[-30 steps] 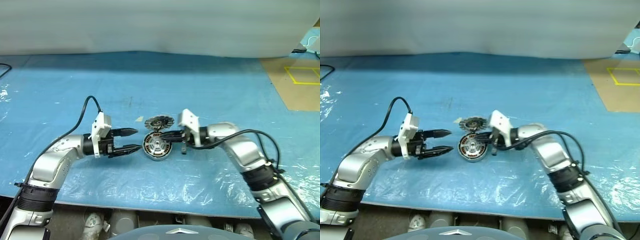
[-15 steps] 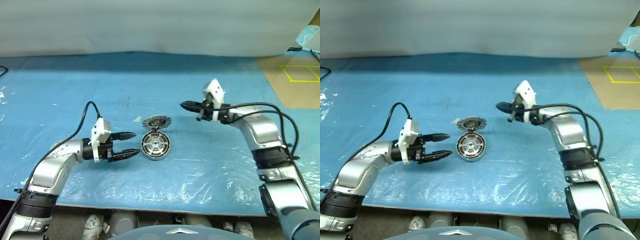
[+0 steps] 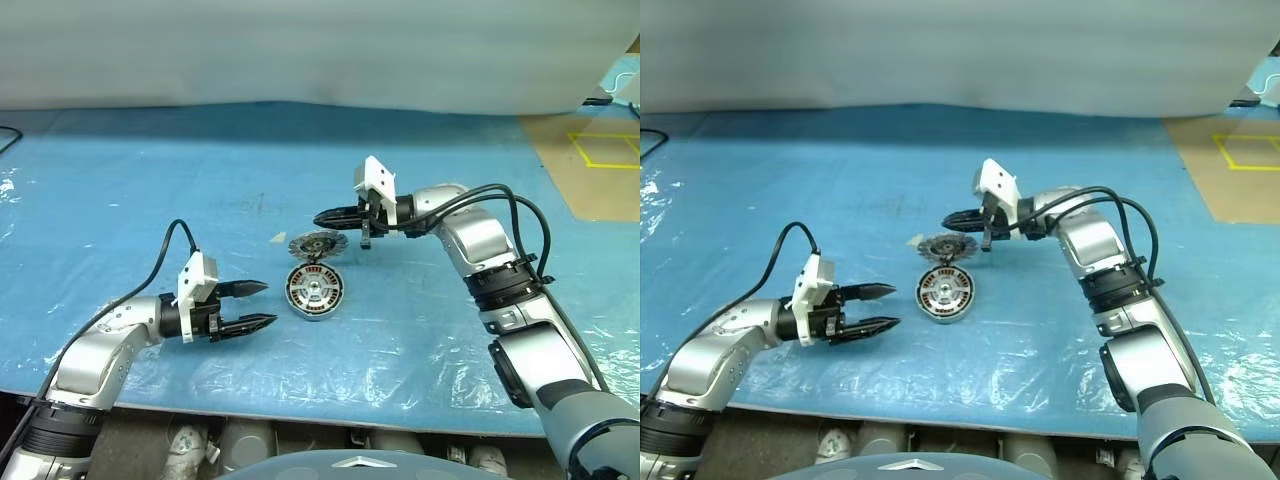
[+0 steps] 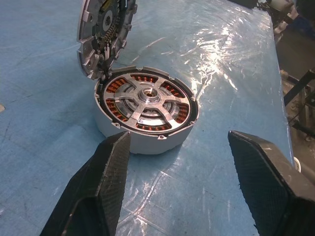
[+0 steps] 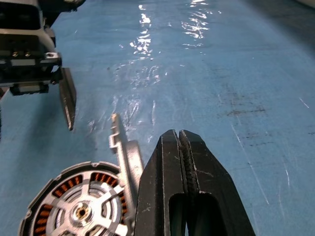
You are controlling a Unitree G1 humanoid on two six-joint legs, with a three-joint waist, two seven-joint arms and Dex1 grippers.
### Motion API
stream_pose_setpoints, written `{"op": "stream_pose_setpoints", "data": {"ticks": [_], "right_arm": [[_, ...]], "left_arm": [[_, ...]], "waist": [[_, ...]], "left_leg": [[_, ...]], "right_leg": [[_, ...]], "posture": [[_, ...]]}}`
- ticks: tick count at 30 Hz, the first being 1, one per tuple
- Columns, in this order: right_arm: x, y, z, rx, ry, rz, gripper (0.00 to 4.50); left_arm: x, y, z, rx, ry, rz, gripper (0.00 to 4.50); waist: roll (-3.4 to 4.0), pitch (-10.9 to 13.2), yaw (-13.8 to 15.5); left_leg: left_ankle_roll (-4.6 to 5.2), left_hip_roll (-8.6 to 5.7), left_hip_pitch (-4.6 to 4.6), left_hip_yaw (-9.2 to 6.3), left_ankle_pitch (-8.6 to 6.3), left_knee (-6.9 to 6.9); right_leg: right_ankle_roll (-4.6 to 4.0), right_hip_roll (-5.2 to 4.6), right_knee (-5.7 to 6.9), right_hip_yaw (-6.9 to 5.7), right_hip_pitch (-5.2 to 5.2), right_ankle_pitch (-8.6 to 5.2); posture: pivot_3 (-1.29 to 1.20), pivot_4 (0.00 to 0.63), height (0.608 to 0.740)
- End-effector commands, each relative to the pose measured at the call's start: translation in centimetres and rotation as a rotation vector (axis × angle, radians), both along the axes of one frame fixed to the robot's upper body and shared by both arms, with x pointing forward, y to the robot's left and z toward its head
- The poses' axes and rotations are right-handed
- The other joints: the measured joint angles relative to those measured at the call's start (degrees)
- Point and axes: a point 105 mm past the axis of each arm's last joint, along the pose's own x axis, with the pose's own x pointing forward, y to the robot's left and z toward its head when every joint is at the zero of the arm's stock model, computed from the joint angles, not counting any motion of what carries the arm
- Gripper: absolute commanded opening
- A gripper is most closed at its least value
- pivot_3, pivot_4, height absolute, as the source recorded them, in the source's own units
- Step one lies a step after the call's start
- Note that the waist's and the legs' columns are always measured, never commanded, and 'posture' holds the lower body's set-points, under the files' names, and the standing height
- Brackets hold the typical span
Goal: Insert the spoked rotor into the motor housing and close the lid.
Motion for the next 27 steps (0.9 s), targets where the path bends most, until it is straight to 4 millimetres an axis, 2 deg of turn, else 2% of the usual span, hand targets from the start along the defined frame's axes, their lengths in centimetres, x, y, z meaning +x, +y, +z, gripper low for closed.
{"op": "stream_pose_setpoints", "data": {"ticks": [1, 11, 19, 24, 27], "right_arm": [[-2.0, 0.6, -0.5, -0.027, -0.018, 0.084, 0.00], [-3.6, 0.5, -2.3, -0.048, 0.018, 0.078, 0.00], [-4.2, -0.4, -6.9, -0.132, 0.090, 0.018, 0.00], [-4.3, -0.5, -8.1, -0.164, 0.048, -0.007, 0.00], [-4.8, 0.0, -7.1, -0.098, 0.038, -0.007, 0.00]], "left_arm": [[0.3, 0.4, 1.4, -0.003, -0.060, 0.001, 3.30], [0.9, 0.4, 2.0, 0.006, -0.070, -0.016, 3.30], [1.0, 0.4, 2.4, 0.015, -0.069, -0.029, 3.30], [0.7, 0.1, 2.5, 0.017, -0.068, -0.040, 3.30], [0.3, -0.4, 2.5, 0.016, -0.076, -0.061, 3.30]], "waist": [[0.00, 0.00, -0.02], [0.00, 0.00, -0.07], [0.00, 0.00, -0.12], [-0.03, -0.02, -0.11], [-0.03, -0.02, -0.11]], "left_leg": [[0.00, 0.00, 0.03, 0.00, 0.00, -0.01], [0.00, -0.03, 0.07, 0.01, 0.00, -0.02], [0.00, -0.04, 0.10, 0.01, 0.00, -0.02], [0.00, -0.04, 0.22, 0.03, 0.00, -0.02], [0.00, -0.04, 0.25, 0.03, 0.00, -0.02]], "right_leg": [[0.00, 0.00, 0.00, 0.01, 0.02, 0.00], [0.00, 0.00, -0.02, 0.06, 0.03, 0.00], [0.00, -0.01, -0.01, 0.07, 0.06, 0.00], [0.00, -0.01, 0.00, 0.10, 0.14, 0.00], [0.00, -0.01, -0.01, 0.11, 0.16, 0.00]], "posture": [[0.00, 0.150, 0.740], [0.00, 0.150, 0.740], [0.00, 0.150, 0.740], [0.00, 0.150, 0.740], [0.00, 0.150, 0.740]]}}
